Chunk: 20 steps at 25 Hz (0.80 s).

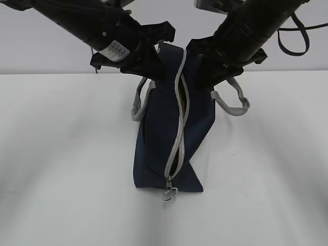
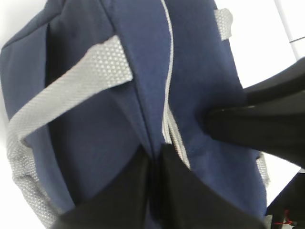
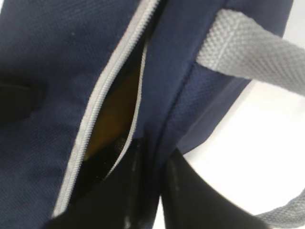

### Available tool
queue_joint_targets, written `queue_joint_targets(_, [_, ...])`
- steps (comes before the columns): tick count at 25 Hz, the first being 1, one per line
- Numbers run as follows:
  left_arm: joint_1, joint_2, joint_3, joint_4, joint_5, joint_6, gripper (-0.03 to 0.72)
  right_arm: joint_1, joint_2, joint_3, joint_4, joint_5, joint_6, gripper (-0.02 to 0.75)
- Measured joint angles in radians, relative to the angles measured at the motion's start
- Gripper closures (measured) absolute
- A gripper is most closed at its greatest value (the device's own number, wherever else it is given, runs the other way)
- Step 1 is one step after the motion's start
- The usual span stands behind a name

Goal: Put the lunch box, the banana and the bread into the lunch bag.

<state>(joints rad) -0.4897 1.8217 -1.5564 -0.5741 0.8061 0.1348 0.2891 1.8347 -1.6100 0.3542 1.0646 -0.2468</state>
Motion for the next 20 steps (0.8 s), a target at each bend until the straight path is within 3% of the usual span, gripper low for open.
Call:
queue_joint_targets(4, [0.0,0.0,-0.001,0.037,0.002,0.003,0.428,0.0,0.0,-0.002,0.0,0.0,0.0,0.465])
queue_joint_targets(7, [0.001,-0.001,-0.001,0.045,0.011,0.003,0.265,0.0,0.0,-0.016,0.0,0.024,0.0,0.389])
queue_joint_targets(12, [0.008,-0.044,-0.001,0.066,0.035,0.02,0.214,0.0,-0.016,-0.028,0.002,0.085,0.017,0.37])
queue_joint_targets(20, [0.008,-0.112,-0.001,0.154,0.141,0.07,0.211,0.0,-0.155,0.074,0.04,0.052,0.021,0.368])
